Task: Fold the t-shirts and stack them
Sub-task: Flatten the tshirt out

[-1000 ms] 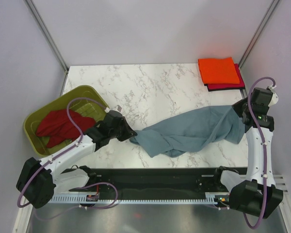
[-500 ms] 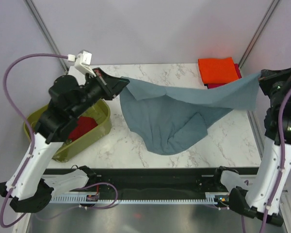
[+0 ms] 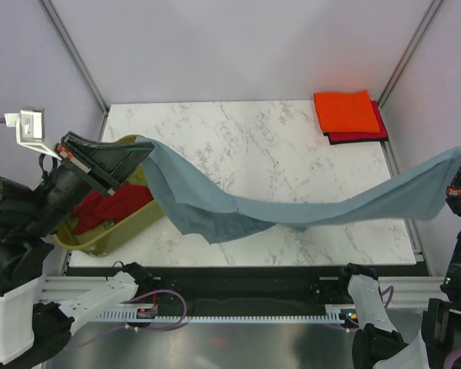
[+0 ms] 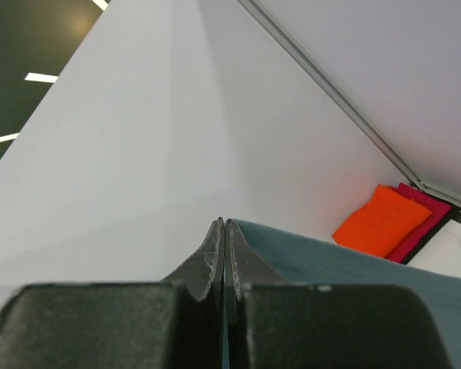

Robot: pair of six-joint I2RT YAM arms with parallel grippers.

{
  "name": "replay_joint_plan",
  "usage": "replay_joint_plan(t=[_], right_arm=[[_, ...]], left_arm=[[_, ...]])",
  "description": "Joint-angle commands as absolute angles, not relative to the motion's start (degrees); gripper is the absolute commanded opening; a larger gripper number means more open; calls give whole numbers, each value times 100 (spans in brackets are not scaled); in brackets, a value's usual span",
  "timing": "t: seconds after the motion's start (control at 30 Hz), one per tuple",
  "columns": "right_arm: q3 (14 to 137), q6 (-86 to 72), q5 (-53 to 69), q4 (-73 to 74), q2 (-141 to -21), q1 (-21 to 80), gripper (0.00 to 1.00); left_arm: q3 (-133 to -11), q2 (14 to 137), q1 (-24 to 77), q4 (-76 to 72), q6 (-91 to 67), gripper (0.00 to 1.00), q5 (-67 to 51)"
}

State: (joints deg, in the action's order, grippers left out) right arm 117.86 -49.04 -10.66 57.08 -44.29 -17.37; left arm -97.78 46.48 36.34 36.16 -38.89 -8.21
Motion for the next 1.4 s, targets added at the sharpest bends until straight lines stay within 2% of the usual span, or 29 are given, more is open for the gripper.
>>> replay_joint_plan(t=[0.0,0.13,0.3,0.37,0.4,0.47,0.5,0.57,0.6,0.67,0.87,0.93,1.03,1.2,1.37], right_arm=[[11576,-5001,-1029,5574,-5141,-1696,0],[10715,-4896,-862,4563,-5868,-1696,0],[10651,-4694,-791,3422,-7246,-1705,0],[11046,-4650,-870,3270,-7784,-1705,0],[11692,-4615,-870,3287,-8083,-1714,0],[12503,-4614,-452,3313,-8962,-1810,0],[13351,-4719,-274,3313,-9461,-1889,0],[14173,-4947,209,3340,-9868,-2152,0],[14629,-5053,402,3322,-10035,-2258,0],[14608,-5553,605,3305,-9950,-2644,0],[12781,-6161,1914,3120,-8904,-3804,0],[12018,-6065,2510,3120,-8614,-3980,0],[10612,-5652,2777,3208,-8079,-3990,0],[8452,-4819,2418,3505,-7026,-3990,0],[7288,-4115,1610,4165,-6162,-3789,0]], left_arm=[[-10098,5369,3595,3665,-3736,2,-696],[-10694,6562,3586,3674,-3210,2,-18],[-12195,8563,3272,3280,-2820,2,800],[-12776,9199,2929,3147,-3101,2,346],[-13667,9837,2596,3146,-3259,2,195],[-14568,10430,2287,3103,-3769,2,-156],[-15181,10755,2024,2894,-4162,2,-297],[-15188,10697,1812,2455,-4533,2,-683],[-14831,10548,1680,2165,-4761,2,-773],[-14425,10074,1644,1593,-4799,2,-930],[-13106,8878,1644,1389,-4413,2,-1308],[-12290,8492,1652,1319,-4324,2,-1415],[-10587,7622,1652,915,-4421,2,-1652],[-7575,6060,1670,413,-4675,2,-1977],[-5373,4792,1758,413,-4930,2,-2328]])
